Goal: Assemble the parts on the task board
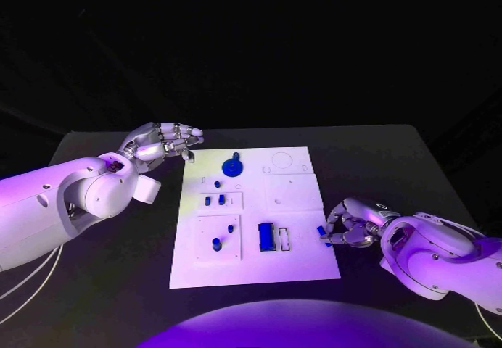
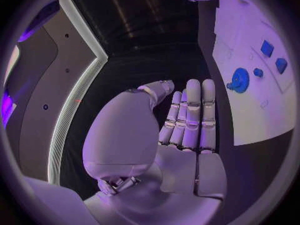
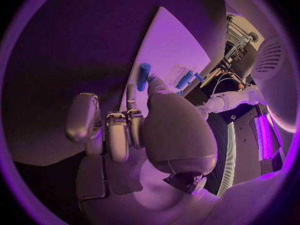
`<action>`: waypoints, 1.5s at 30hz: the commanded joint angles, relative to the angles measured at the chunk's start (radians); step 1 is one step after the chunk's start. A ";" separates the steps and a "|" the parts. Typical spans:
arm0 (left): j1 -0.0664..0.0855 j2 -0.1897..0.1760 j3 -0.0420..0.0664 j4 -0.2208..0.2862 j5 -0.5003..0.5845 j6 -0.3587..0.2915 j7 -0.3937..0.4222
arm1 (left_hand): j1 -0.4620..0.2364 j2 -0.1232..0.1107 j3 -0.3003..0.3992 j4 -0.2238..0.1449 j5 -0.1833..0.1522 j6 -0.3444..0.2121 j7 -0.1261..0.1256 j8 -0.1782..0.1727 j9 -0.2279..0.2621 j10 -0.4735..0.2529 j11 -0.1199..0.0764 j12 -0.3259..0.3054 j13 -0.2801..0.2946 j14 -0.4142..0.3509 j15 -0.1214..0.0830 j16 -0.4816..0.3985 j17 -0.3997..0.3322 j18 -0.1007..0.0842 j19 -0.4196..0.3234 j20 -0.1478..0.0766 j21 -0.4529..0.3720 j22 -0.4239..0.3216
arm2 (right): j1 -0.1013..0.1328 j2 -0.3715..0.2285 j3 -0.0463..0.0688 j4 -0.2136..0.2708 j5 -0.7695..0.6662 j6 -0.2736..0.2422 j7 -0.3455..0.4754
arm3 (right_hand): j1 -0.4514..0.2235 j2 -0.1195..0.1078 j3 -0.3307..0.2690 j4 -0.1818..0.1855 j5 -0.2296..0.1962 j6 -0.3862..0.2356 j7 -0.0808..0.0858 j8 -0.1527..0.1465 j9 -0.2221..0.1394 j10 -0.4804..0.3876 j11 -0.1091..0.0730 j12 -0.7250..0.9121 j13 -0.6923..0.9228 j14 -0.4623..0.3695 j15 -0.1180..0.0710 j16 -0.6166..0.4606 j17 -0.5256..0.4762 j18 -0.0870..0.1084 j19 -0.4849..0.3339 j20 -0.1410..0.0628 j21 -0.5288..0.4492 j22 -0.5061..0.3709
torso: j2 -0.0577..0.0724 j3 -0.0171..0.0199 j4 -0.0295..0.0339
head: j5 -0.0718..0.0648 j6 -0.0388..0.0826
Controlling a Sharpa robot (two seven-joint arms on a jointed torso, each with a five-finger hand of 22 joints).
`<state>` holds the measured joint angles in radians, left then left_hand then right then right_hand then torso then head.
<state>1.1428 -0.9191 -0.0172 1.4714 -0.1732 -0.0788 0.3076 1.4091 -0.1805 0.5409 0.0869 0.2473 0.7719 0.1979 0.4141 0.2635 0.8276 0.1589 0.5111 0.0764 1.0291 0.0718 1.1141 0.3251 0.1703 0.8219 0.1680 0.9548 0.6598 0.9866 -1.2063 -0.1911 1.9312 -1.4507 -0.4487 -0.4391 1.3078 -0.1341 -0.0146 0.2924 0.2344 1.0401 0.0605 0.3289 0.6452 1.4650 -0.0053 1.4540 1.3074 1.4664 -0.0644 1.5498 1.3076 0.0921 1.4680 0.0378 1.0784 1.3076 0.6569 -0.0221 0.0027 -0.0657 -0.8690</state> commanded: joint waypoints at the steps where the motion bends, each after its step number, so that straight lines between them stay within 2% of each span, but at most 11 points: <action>1: 0.000 0.001 0.001 0.002 0.006 0.015 0.005 | -0.007 0.007 0.004 0.002 0.000 -0.005 0.024 0.005 0.001 0.005 -0.002 0.007 0.001 0.000 0.004 -0.004 -0.001 0.014 0.003 0.004 -0.007 -0.002 | -0.004 0.007 0.000 -0.006 -0.032 0.033 -0.014 | 0.000 -0.001 0.007 -0.001 -0.003 0.009 0.001 -0.007 -0.001 0.064 -0.007 0.002 0.188 0.095 -0.008 0.006 0.216 -0.017 0.009 0.001 0.004 0.164 | -0.001 -0.0007 0.0002 | 0.000 0.000; 7: 0.000 0.000 0.001 0.002 0.006 0.018 0.003 | -0.007 0.007 0.004 0.002 0.000 -0.005 0.024 0.005 0.001 0.005 -0.002 0.007 0.001 0.000 0.004 -0.004 -0.001 0.014 0.003 0.004 -0.007 -0.002 | -0.017 0.029 0.000 -0.014 -0.047 0.043 -0.022 | 0.023 0.002 0.019 -0.002 -0.003 0.015 -0.002 -0.014 -0.002 0.065 -0.010 0.003 0.188 0.095 -0.010 0.006 0.217 -0.017 0.009 -0.002 0.006 0.164 | -0.001 -0.0005 0.0004 | 0.001 0.001; 14: 0.000 -0.002 0.001 0.002 0.006 0.019 0.001 | -0.007 0.007 0.004 0.002 0.000 -0.005 0.024 0.005 0.001 0.005 -0.002 0.007 0.001 0.000 0.004 -0.004 -0.001 0.014 0.003 0.004 -0.007 -0.002 | -0.028 0.045 0.000 -0.022 -0.075 0.052 -0.030 | 0.112 0.013 0.085 -0.006 -0.002 0.026 -0.006 -0.035 -0.010 0.065 -0.014 0.003 0.189 0.095 -0.015 0.006 0.217 -0.017 0.009 -0.006 0.008 0.164 | 0.000 -0.0009 0.0002 | 0.001 0.001; 17: 0.000 -0.003 0.001 0.002 0.006 0.019 -0.001 | -0.007 0.007 0.004 0.002 0.000 -0.005 0.024 0.005 0.001 0.005 -0.002 0.007 0.001 0.000 0.004 -0.004 -0.001 0.014 0.003 0.004 -0.007 -0.002 | -0.029 0.049 0.000 -0.022 -0.086 0.055 -0.033 | 0.170 0.014 0.149 -0.012 0.000 0.034 -0.009 -0.047 -0.015 0.064 -0.017 0.003 0.190 0.095 -0.018 0.006 0.218 -0.017 0.009 -0.009 0.011 0.165 | 0.000 -0.0006 0.0005 | 0.001 0.001; 22: 0.000 -0.004 0.001 0.002 0.006 0.019 -0.003 | -0.008 0.007 0.005 0.002 0.001 -0.006 0.025 0.006 0.001 0.004 -0.002 0.007 0.001 0.000 0.004 -0.004 -0.001 0.014 0.003 0.004 -0.008 -0.002 | -0.031 0.051 0.000 -0.021 -0.099 0.053 -0.042 | 0.205 -0.015 0.305 -0.014 0.000 0.051 -0.012 -0.059 -0.013 0.065 -0.021 0.004 0.191 0.095 -0.021 0.006 0.218 -0.018 0.010 -0.013 0.017 0.166 | -0.001 -0.0004 -0.0007 | 0.003 0.001; 23: 0.000 -0.004 0.001 0.002 0.006 0.019 -0.004 | -0.008 0.007 0.005 0.002 0.001 -0.006 0.025 0.006 0.001 0.004 -0.002 0.007 0.001 0.000 0.004 -0.004 -0.001 0.014 0.003 0.004 -0.008 -0.002 | -0.031 0.051 0.000 -0.020 -0.104 0.049 -0.044 | 0.198 -0.026 0.367 -0.020 0.000 0.049 -0.012 -0.057 -0.002 0.066 -0.022 0.004 0.191 0.095 -0.021 0.006 0.218 -0.018 0.009 -0.014 0.018 0.166 | -0.001 -0.0006 -0.0014 | 0.003 0.002; 28: 0.000 -0.003 0.001 0.002 0.006 0.020 -0.005 | -0.007 0.008 0.005 0.002 0.001 -0.006 0.025 0.006 0.001 0.004 -0.002 0.007 0.000 0.000 0.004 -0.004 -0.001 0.014 0.003 0.004 -0.008 -0.002 | -0.031 0.051 0.000 -0.008 -0.127 0.029 -0.048 | 0.134 -0.048 0.529 -0.036 0.000 0.031 -0.007 -0.043 0.037 0.068 -0.019 0.006 0.193 0.096 -0.018 0.007 0.221 -0.019 0.010 -0.012 0.026 0.167 | -0.002 -0.0007 -0.0018 | 0.002 0.003; 31: 0.000 -0.003 0.001 0.003 0.005 0.020 -0.003 | -0.006 0.009 0.006 0.001 0.001 -0.006 0.024 0.007 0.001 0.003 -0.002 0.007 0.000 0.000 0.004 -0.004 -0.001 0.014 0.003 0.004 -0.008 -0.002 | -0.029 0.052 0.000 0.006 -0.128 0.009 -0.047 | 0.072 -0.072 0.632 -0.065 -0.004 0.027 -0.007 -0.030 0.065 0.069 -0.018 0.005 0.193 0.096 -0.018 0.007 0.222 -0.020 0.010 -0.011 0.030 0.167 | -0.002 -0.0006 -0.0008 | 0.002 0.004; 34: 0.000 -0.004 0.001 0.004 0.005 0.019 -0.004 | -0.006 0.010 0.007 0.001 0.001 -0.006 0.024 0.007 0.001 0.003 -0.002 0.007 0.000 0.000 0.004 -0.004 -0.001 0.014 0.003 0.004 -0.008 -0.002 | -0.023 0.056 0.001 0.021 -0.106 -0.019 -0.038 | 0.032 -0.082 0.653 -0.067 -0.006 0.028 -0.009 -0.027 0.073 0.070 -0.019 0.006 0.193 0.096 -0.019 0.007 0.220 -0.019 0.009 -0.011 0.027 0.167 | -0.002 -0.0005 0.0005 | 0.001 0.005; 38: 0.000 -0.005 0.001 0.004 0.005 0.018 -0.008 | 0.010 0.015 0.020 -0.013 0.002 -0.008 0.025 0.012 0.000 0.002 -0.003 0.009 -0.001 -0.002 0.002 -0.006 -0.002 0.015 0.005 0.001 -0.003 0.001 | -0.015 0.077 0.002 0.035 -0.059 -0.050 -0.021 | 0.009 -0.073 0.679 -0.070 -0.006 0.027 -0.008 -0.029 0.077 0.071 -0.019 0.006 0.194 0.096 -0.019 0.007 0.221 -0.019 0.008 -0.012 0.024 0.166 | -0.001 -0.0021 -0.0002 | 0.001 0.007; 45: 0.000 -0.004 0.001 0.009 0.003 0.029 -0.002 | 0.010 0.014 0.024 -0.016 0.001 -0.011 0.027 0.014 -0.001 0.001 -0.001 0.009 -0.002 -0.003 0.003 -0.008 -0.002 0.014 0.004 0.000 0.002 0.004 | -0.011 0.114 0.002 0.042 0.012 -0.071 0.001 | -0.060 -0.094 0.673 -0.057 -0.012 0.035 -0.012 -0.028 0.082 0.073 -0.021 0.006 0.194 0.096 -0.020 0.007 0.221 -0.018 0.008 -0.012 0.022 0.165 | 0.000 -0.0015 0.0028 | 0.003 0.002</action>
<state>1.1425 -0.9245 -0.0172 1.4755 -0.1727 -0.0733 0.2965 1.4145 -0.1671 0.5594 0.0684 0.2473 0.7683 0.2015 0.4228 0.2633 0.8276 0.1589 0.5145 0.0752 1.0291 0.0718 1.1101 0.3239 0.1703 0.8219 0.1681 0.9509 0.6632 0.9755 -1.0942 -0.1889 1.9708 -1.4897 -0.4968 -0.4564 1.2535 -0.2277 0.5998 0.2938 0.2257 1.0658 0.0590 0.2980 0.6980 1.4657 -0.0188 1.4575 1.3073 1.4665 -0.0791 1.5538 1.3082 0.0922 1.4680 0.0303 1.1017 1.3080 0.6561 -0.0230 0.0042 -0.0629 -0.8653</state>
